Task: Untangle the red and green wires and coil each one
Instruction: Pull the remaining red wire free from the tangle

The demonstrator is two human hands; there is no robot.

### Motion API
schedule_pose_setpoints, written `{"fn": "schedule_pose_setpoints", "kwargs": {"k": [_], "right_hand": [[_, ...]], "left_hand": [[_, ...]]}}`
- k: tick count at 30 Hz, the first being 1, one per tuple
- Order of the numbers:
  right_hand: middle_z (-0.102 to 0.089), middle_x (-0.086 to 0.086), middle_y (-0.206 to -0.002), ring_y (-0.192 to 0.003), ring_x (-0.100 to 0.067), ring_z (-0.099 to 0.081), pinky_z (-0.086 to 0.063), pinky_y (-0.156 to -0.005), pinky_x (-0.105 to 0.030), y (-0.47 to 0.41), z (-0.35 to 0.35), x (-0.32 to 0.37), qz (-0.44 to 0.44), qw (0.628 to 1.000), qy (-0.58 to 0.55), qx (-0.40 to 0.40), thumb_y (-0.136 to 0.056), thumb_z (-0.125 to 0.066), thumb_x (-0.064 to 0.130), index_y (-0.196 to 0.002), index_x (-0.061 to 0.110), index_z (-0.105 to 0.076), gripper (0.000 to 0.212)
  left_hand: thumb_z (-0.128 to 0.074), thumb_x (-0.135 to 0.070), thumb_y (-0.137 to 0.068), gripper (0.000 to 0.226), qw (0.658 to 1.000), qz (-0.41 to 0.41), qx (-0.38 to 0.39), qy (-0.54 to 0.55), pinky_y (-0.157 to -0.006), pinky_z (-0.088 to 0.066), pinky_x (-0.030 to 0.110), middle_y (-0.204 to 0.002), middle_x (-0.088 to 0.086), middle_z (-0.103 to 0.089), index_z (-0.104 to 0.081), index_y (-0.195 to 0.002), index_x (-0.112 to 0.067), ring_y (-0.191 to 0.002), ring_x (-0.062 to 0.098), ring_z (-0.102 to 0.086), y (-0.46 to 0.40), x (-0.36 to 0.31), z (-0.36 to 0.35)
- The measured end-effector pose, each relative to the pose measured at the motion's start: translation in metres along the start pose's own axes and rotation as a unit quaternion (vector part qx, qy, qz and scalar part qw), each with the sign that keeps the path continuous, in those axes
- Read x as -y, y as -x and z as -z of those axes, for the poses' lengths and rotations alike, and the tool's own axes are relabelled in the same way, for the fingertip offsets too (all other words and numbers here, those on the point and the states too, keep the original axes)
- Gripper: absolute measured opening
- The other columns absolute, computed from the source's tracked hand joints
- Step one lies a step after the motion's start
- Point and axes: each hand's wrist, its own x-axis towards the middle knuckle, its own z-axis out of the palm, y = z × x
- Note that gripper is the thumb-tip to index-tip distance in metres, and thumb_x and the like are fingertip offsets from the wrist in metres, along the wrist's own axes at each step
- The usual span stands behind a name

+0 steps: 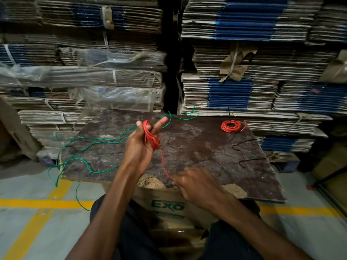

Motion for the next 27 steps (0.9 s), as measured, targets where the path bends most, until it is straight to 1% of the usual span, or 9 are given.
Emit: {"fn": "schedule_pose_setpoints", "kwargs": {"k": [4,8,12,15,17,20,23,25,27], "right_hand": [[-0.066,0.011,-0.073,-0.065,-0.015,-0.060,-0.037,-0.044,-0.022,-0.001,0.019,0.001,0.042,0.997,-0.028,-0.060,-0.069,-0.070,0.017,-0.088,0.029,-0.070,0.022],[-0.063,0.009,-0.075,-0.067,-0.018,-0.057,-0.038,-0.046,-0.027,-0.010,0.040,-0.005,0.048,0.991,-0.043,-0.120,-0.091,-0.052,0.033,-0.090,0.028,-0.069,0.017],[-0.064,0.011,-0.087,-0.071,-0.017,-0.055,-0.036,-0.050,-0.025,-0.020,0.056,-0.015,0.022,0.987,-0.018,-0.155,-0.093,-0.049,0.039,-0.096,0.031,-0.072,0.024],[-0.061,0.010,-0.084,-0.072,-0.017,-0.055,-0.039,-0.052,-0.026,-0.027,0.062,-0.025,-0.009,0.979,-0.036,-0.199,-0.089,-0.061,0.035,-0.095,0.033,-0.073,0.014],[-0.060,0.010,-0.081,-0.072,-0.016,-0.054,-0.043,-0.051,-0.029,-0.032,0.066,-0.030,-0.032,0.974,-0.043,-0.218,-0.086,-0.067,0.037,-0.091,0.032,-0.074,0.010],[-0.062,0.011,-0.079,-0.071,-0.013,-0.053,-0.044,-0.050,-0.029,-0.040,0.065,-0.037,-0.062,0.969,-0.054,-0.232,-0.084,-0.069,0.042,-0.088,0.033,-0.076,0.012],[-0.066,0.014,-0.082,-0.073,-0.010,-0.055,-0.046,-0.053,-0.029,-0.046,0.060,-0.046,-0.094,0.964,-0.094,-0.230,-0.084,-0.067,0.045,-0.090,0.035,-0.077,0.015],[-0.068,0.015,-0.084,-0.077,-0.008,-0.060,-0.050,-0.058,-0.032,-0.049,0.053,-0.053,-0.114,0.956,-0.149,-0.224,-0.084,-0.065,0.046,-0.091,0.035,-0.077,0.017],[-0.070,0.016,-0.084,-0.076,-0.006,-0.063,-0.051,-0.062,-0.035,-0.051,0.045,-0.057,-0.131,0.941,-0.223,-0.220,-0.084,-0.066,0.043,-0.092,0.033,-0.077,0.018]], "left_hand": [[-0.032,-0.043,-0.103,0.039,0.985,-0.024,0.027,-0.167,-0.068,-0.026,0.031,-0.120,0.021,-0.066,-0.049,-0.080,-0.017,-0.103,0.028,-0.039,0.002,0.004,0.005],[-0.032,-0.051,-0.101,0.050,0.945,-0.040,0.067,-0.318,-0.057,-0.023,0.028,-0.112,0.012,-0.071,-0.048,-0.089,-0.005,-0.065,0.027,-0.026,0.010,0.008,0.000],[-0.026,-0.026,-0.107,0.044,0.925,-0.054,0.051,-0.374,-0.050,-0.030,0.020,-0.067,0.011,-0.048,-0.053,-0.089,0.004,-0.047,0.000,-0.029,0.014,0.012,-0.007],[-0.024,-0.017,-0.107,0.045,0.923,-0.027,0.063,-0.378,-0.049,-0.033,0.013,-0.049,-0.003,-0.054,-0.054,-0.078,0.000,-0.043,-0.004,-0.043,0.015,0.013,-0.010],[-0.022,-0.015,-0.107,0.052,0.919,-0.013,0.075,-0.388,-0.049,-0.033,0.009,-0.045,0.004,-0.053,-0.050,-0.065,-0.004,-0.041,-0.004,-0.047,0.017,0.016,-0.010],[-0.022,-0.021,-0.107,0.052,0.924,0.004,0.084,-0.372,-0.058,-0.046,0.026,-0.039,0.002,-0.043,-0.047,-0.064,-0.009,-0.042,0.008,-0.054,0.016,0.022,-0.007],[-0.024,-0.029,-0.107,0.046,0.946,0.038,0.077,-0.312,-0.069,-0.050,0.040,-0.038,-0.003,-0.034,-0.046,-0.070,-0.011,-0.036,0.015,-0.038,0.016,0.025,-0.006],[-0.025,-0.032,-0.106,0.045,0.963,0.058,0.075,-0.251,-0.060,-0.050,0.031,-0.039,-0.004,-0.029,-0.044,-0.070,-0.013,-0.034,0.012,-0.027,0.019,0.024,-0.010],[-0.028,-0.037,-0.104,0.044,0.975,0.077,0.087,-0.187,-0.052,-0.032,0.026,-0.038,-0.005,-0.025,-0.042,-0.069,-0.013,-0.032,0.010,-0.022,0.020,0.022,-0.013]]}}
